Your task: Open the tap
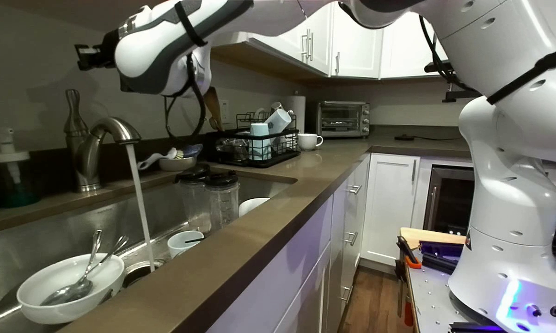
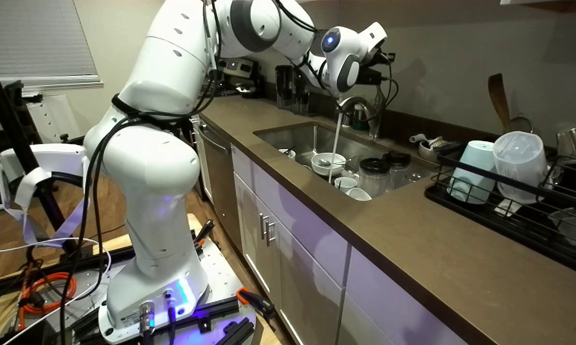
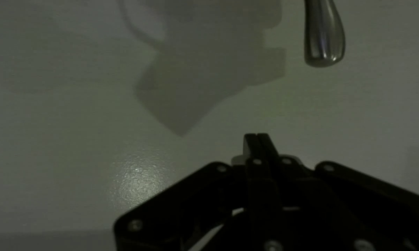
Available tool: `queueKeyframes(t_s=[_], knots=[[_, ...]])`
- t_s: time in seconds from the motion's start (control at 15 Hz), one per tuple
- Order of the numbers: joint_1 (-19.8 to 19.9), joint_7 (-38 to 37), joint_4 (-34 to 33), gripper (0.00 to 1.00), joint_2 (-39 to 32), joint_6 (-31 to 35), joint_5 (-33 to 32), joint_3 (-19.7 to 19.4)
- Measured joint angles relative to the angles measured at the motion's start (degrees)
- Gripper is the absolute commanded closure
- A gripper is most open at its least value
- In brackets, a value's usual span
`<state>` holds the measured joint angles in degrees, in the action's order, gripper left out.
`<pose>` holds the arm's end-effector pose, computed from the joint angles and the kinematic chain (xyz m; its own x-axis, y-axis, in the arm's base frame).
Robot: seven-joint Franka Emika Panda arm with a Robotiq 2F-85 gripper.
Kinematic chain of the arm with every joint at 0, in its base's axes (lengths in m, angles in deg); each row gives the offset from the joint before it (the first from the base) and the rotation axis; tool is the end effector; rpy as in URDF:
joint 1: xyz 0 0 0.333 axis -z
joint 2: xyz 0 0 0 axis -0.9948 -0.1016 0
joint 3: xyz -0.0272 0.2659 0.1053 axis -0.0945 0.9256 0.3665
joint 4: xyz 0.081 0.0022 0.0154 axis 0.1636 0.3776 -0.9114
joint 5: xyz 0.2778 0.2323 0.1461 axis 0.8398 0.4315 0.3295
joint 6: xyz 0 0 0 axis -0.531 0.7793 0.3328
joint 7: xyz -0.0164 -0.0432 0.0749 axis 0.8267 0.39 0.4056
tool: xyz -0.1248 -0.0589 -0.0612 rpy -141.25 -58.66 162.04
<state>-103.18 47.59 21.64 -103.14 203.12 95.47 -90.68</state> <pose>0.7584 0.1092 0.4652 0.1903 0.0605 0.9799 0.0786 -0.9958 0.0462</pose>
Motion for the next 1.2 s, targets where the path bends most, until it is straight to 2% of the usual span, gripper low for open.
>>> queueKeyframes(t_s=[0.27,0.6,0.93,1.2], knots=[[-0.4,0.0,8.1,0.97,6.4,0.0,0.0,-0.2],[-3.1,0.0,17.7,0.97,14.6,0.0,0.0,-2.9],[-8.4,0.4,29.2,0.97,23.0,0.0,0.1,-7.9],[-13.7,3.8,38.3,0.97,29.5,0.0,2.4,-12.7]])
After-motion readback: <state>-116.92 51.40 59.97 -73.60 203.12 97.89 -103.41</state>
